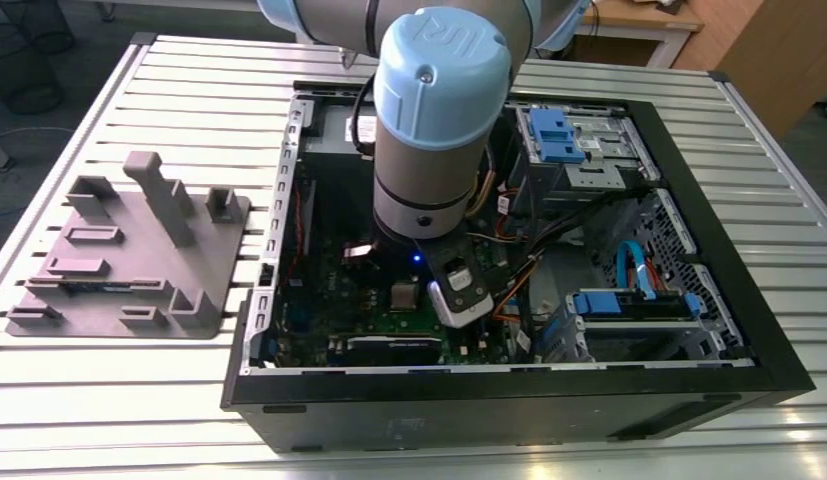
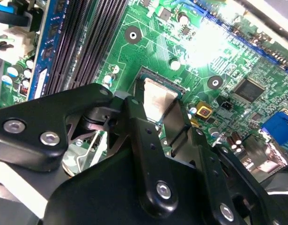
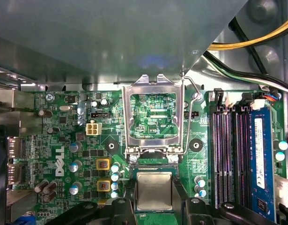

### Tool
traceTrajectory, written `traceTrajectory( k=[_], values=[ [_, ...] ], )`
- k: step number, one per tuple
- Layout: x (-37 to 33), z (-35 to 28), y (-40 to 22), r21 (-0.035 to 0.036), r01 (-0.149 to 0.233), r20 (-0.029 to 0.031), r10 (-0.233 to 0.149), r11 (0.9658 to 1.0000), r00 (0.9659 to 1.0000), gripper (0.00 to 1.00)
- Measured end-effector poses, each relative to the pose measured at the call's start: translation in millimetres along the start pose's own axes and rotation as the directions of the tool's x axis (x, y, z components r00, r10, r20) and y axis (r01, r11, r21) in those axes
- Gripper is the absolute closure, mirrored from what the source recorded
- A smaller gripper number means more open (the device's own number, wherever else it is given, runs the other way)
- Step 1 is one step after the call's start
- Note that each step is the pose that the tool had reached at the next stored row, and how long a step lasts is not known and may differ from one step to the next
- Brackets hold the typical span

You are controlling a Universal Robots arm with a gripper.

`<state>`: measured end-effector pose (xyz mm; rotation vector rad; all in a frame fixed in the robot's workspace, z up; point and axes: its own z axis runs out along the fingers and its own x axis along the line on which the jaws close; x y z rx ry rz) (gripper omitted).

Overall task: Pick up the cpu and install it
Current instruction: 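Place the cpu into insertion slot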

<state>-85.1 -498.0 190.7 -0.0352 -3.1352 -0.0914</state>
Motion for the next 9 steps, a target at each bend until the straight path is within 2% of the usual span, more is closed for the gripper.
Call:
traceTrajectory(
  k=[5, 6, 9],
  values=[
    [0.0, 0.1, 0.0, -0.0002, 0.000, 0.0001, 0.000, 1.0000, 1.0000, 0.57],
    [0.0, 0.1, 0.0, -0.0001, 0.000, 0.0001, 0.000, 1.0000, 1.0000, 0.51],
    [0.0, -0.2, 0.0, 0.0001, 0.000, -0.0001, 0.000, 1.0000, 1.0000, 0.51]
  ],
)
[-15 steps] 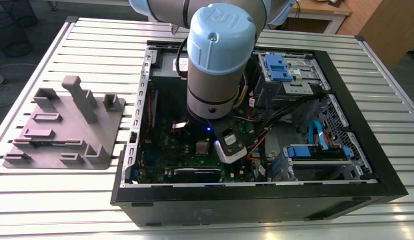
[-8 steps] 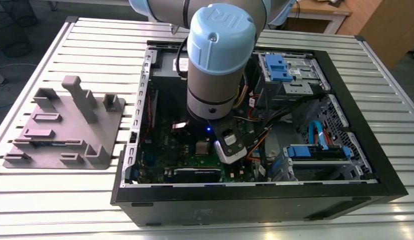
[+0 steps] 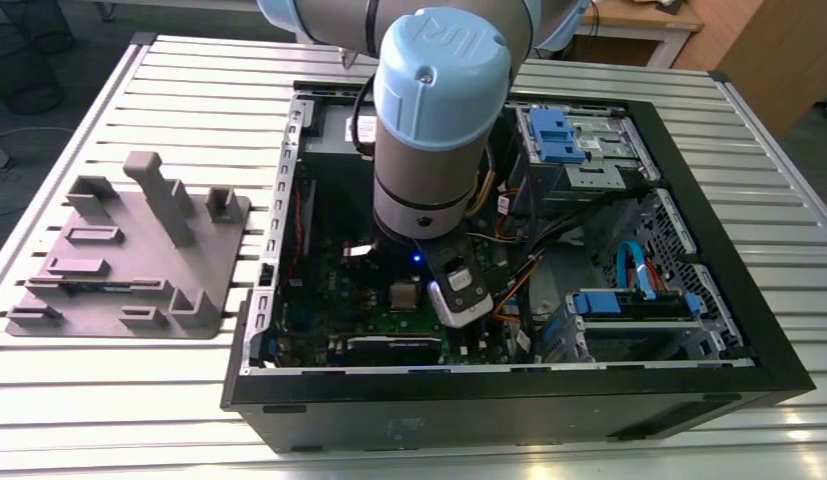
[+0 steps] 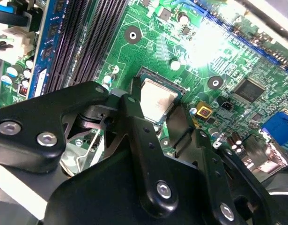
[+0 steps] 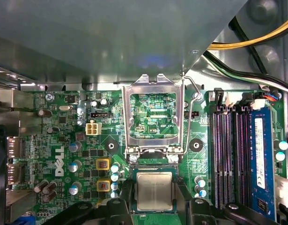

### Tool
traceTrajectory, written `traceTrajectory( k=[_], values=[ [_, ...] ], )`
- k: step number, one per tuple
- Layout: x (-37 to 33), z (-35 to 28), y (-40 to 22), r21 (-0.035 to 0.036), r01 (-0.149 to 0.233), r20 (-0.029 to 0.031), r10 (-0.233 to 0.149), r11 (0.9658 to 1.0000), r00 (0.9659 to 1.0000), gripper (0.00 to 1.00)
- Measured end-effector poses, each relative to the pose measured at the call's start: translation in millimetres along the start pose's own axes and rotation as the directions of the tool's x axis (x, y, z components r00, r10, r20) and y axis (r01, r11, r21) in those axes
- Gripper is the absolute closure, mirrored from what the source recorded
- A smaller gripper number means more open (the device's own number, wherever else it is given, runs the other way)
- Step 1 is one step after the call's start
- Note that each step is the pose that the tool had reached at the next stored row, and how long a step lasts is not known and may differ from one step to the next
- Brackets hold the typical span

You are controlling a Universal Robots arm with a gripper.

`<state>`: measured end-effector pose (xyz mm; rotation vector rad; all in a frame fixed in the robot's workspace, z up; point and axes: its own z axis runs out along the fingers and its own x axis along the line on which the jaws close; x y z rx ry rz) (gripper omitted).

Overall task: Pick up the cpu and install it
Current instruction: 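Place the cpu into insertion slot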

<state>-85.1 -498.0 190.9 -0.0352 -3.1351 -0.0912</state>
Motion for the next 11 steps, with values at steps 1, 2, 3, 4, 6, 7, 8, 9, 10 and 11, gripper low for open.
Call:
traceTrajectory(
  k=[1, 2, 3, 4, 6, 7, 8, 9, 10, 11],
  values=[
    [0.0, -1.0, 0.0, 0.0002, 0.000, -0.0001, 0.000, 1.0000, 1.0000, 0.51],
    [0.0, -2.9, 0.1, 0.0000, 0.000, 0.0000, 0.000, 1.0000, 1.0000, 0.51],
    [0.0, -5.5, 0.3, -0.0001, 0.000, 0.0000, 0.000, 1.0000, 1.0000, 0.51],
    [0.1, -8.6, 0.5, -0.0001, 0.000, 0.0000, 0.000, 1.0000, 1.0000, 0.51],
    [0.1, -14.9, 0.9, 0.0000, 0.000, 0.0000, 0.000, 1.0000, 1.0000, 0.51],
    [0.1, -17.5, 1.0, 0.0000, 0.000, 0.0000, 0.000, 1.0000, 1.0000, 0.51],
    [0.1, -19.2, 1.1, 0.0000, 0.000, 0.0000, 0.000, 1.0000, 1.0000, 0.51],
    [0.1, -19.4, 1.2, -0.0002, 0.000, 0.0000, 0.000, 1.0000, 1.0000, 0.51],
    [0.1, -19.4, 1.2, -0.0002, 0.000, 0.0001, 0.000, 1.0000, 1.0000, 0.51],
    [0.1, -19.4, 1.2, -0.0003, 0.000, 0.0001, 0.000, 1.0000, 1.0000, 0.51]
  ],
)
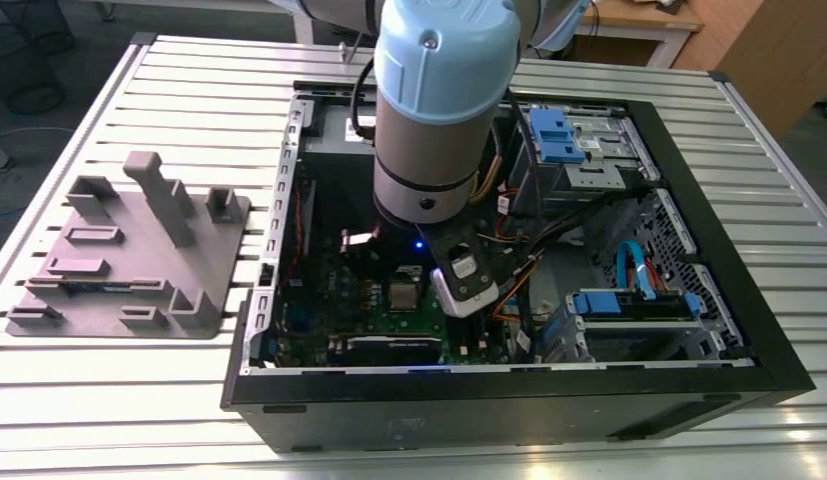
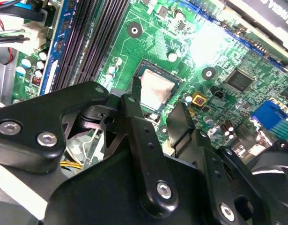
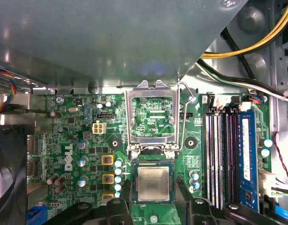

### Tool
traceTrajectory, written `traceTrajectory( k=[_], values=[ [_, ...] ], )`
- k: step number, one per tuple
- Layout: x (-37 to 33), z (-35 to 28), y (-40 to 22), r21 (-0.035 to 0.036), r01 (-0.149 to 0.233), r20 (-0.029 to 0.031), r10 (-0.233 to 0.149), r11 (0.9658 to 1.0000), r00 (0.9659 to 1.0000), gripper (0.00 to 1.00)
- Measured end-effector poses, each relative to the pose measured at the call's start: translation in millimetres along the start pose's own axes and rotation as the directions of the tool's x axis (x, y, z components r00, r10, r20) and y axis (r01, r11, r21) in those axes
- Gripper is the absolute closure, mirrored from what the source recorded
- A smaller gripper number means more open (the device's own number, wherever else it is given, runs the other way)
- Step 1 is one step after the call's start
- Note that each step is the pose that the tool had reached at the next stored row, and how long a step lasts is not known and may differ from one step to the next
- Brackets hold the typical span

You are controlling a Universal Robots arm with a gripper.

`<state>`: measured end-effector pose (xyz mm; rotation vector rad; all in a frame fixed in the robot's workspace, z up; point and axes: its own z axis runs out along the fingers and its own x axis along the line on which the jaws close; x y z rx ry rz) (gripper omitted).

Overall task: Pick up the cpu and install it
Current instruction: 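Place the cpu into insertion slot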

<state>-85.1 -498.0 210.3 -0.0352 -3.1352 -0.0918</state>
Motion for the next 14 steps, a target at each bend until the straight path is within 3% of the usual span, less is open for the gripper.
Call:
traceTrajectory(
  k=[6, 8, 9, 14],
  values=[
    [0.0, -0.5, 0.0, 0.0003, 0.000, -0.0001, 0.000, 1.0000, 1.0000, 0.52],
    [0.0, -0.6, 0.0, 0.0003, 0.000, -0.0001, 0.000, 1.0000, 1.0000, 0.65],
    [0.0, -0.7, 0.0, 0.0003, 0.000, -0.0001, 0.000, 1.0000, 1.0000, 0.65],
    [0.0, -1.1, 0.0, 0.0004, 0.000, -0.0001, 0.000, 1.0000, 1.0000, 0.88]
  ],
)
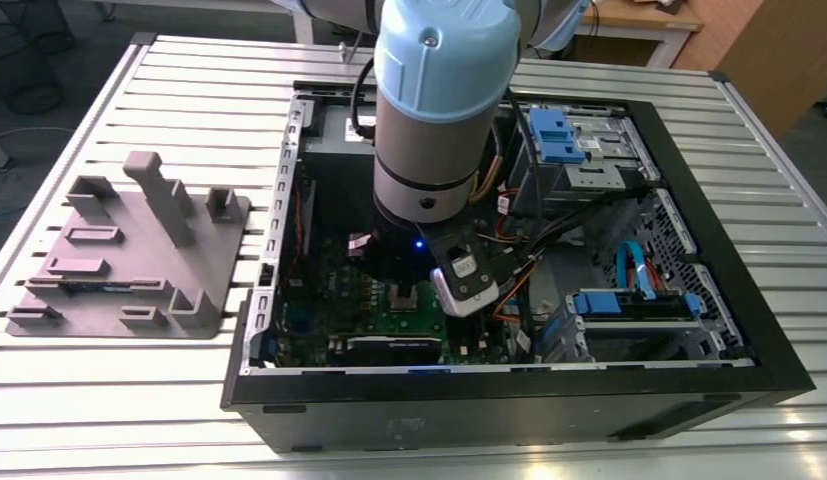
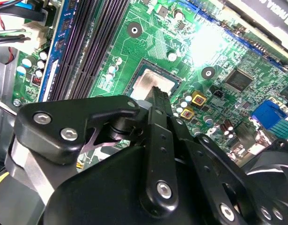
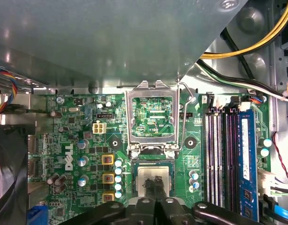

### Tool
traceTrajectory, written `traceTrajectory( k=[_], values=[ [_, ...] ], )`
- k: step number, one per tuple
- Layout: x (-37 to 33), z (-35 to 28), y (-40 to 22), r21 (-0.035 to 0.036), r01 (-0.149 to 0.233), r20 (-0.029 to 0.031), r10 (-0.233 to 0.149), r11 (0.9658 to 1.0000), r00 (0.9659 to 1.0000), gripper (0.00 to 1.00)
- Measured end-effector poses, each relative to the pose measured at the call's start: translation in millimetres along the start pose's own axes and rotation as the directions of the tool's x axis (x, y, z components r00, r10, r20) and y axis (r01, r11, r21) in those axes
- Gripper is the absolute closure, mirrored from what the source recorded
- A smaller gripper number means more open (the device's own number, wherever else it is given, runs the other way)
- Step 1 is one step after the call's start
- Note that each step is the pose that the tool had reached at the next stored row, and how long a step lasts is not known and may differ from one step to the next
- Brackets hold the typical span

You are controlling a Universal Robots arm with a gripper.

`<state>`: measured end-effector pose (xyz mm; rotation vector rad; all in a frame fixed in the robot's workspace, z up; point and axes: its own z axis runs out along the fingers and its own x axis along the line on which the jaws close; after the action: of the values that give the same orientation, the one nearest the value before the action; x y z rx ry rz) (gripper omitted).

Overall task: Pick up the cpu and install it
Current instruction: 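Place the cpu into insertion slot, then close the cpu cover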

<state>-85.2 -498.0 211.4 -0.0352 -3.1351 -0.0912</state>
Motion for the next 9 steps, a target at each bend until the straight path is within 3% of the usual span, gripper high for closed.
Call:
traceTrajectory(
  k=[5, 7, 9],
  values=[
    [0.0, -0.3, 0.0, -0.0001, 0.000, 0.0000, 0.000, 1.0000, 1.0000, 0.89],
    [0.0, -4.6, 0.3, 0.0002, 0.000, 0.0000, 0.000, 1.0000, 1.0000, 0.89],
    [0.0, -4.7, 0.3, 0.0002, 0.000, 0.0000, 0.000, 1.0000, 1.0000, 0.89]
  ],
)
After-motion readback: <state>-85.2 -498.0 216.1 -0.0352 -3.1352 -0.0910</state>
